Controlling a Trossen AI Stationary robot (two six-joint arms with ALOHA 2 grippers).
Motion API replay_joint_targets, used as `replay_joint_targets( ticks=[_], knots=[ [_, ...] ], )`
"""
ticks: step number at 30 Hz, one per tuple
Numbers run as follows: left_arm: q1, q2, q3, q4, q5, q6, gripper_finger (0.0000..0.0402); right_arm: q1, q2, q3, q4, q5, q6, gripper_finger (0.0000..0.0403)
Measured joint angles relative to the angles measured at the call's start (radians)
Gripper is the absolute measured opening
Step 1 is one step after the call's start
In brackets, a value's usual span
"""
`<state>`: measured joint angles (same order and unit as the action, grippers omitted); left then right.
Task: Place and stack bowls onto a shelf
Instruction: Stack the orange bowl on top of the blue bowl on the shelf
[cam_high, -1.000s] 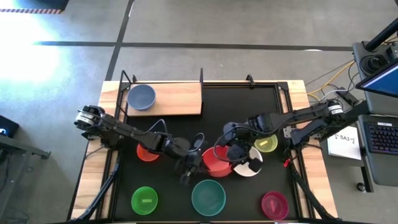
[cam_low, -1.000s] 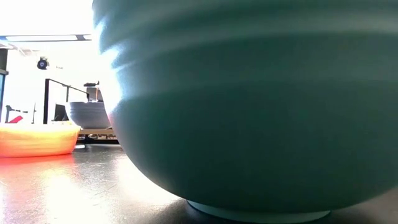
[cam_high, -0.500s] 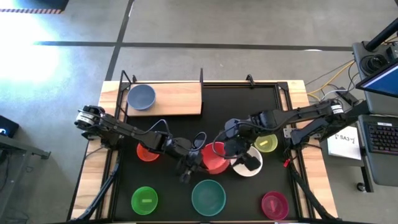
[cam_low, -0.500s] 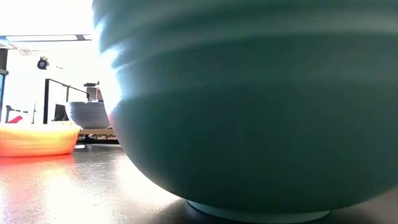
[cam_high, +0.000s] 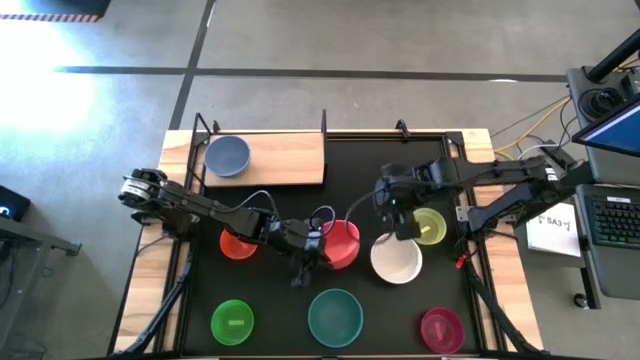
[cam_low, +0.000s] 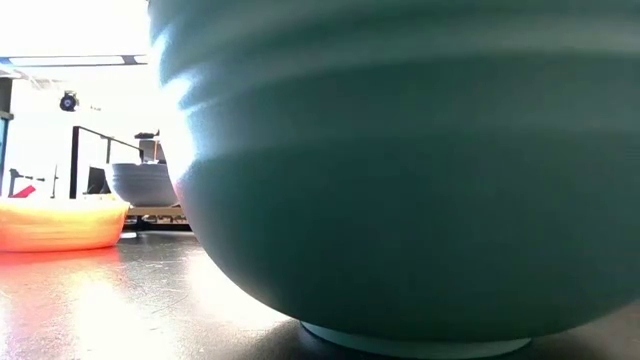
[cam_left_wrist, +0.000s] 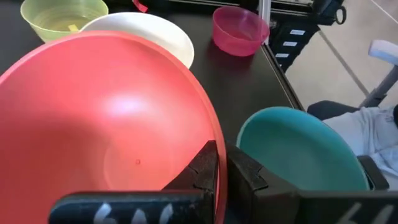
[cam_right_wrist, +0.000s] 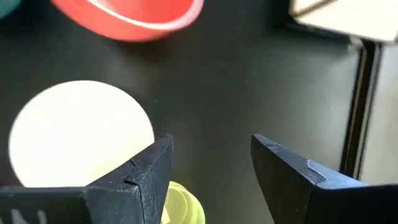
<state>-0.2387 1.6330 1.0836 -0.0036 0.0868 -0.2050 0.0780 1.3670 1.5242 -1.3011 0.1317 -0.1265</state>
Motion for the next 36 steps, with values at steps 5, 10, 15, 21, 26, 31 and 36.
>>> replay_joint_targets(
  ticks=[5, 10, 15, 21, 26, 31, 36],
  knots=[
    [0.006, -0.014, 0.06, -0.188, -0.02, -0.033, 0.0, -0.092, -0.022, -0.007, -0.002, 0.0, 0.003, 0.0205],
    [0.007, -0.015, 0.166, -0.532, -0.212, -0.069, 0.0, -0.18, -0.028, -0.02, 0.005, 0.001, 0.004, 0.0205],
    [0.019, -0.017, 0.269, -0.901, -0.412, -0.174, 0.0, -0.246, -0.029, -0.061, 0.005, 0.0, 0.014, 0.0205],
    [0.049, -0.042, 0.315, -1.176, -0.627, -0.26, 0.0, -0.291, -0.03, -0.135, 0.005, -0.001, 0.013, 0.0205],
    [0.136, -0.073, 0.287, -1.325, -0.701, -0.386, 0.0, -0.295, -0.032, -0.192, 0.001, -0.017, 0.02, 0.0205],
    [0.289, -0.102, 0.239, -1.389, -0.752, -0.461, 0.0, -0.294, -0.032, -0.228, -0.003, -0.096, 0.025, 0.0205],
    [0.45, -0.12, 0.18, -1.37, -0.756, -0.425, 0.0, -0.294, -0.032, -0.231, -0.003, -0.114, 0.048, 0.0205]
  ],
)
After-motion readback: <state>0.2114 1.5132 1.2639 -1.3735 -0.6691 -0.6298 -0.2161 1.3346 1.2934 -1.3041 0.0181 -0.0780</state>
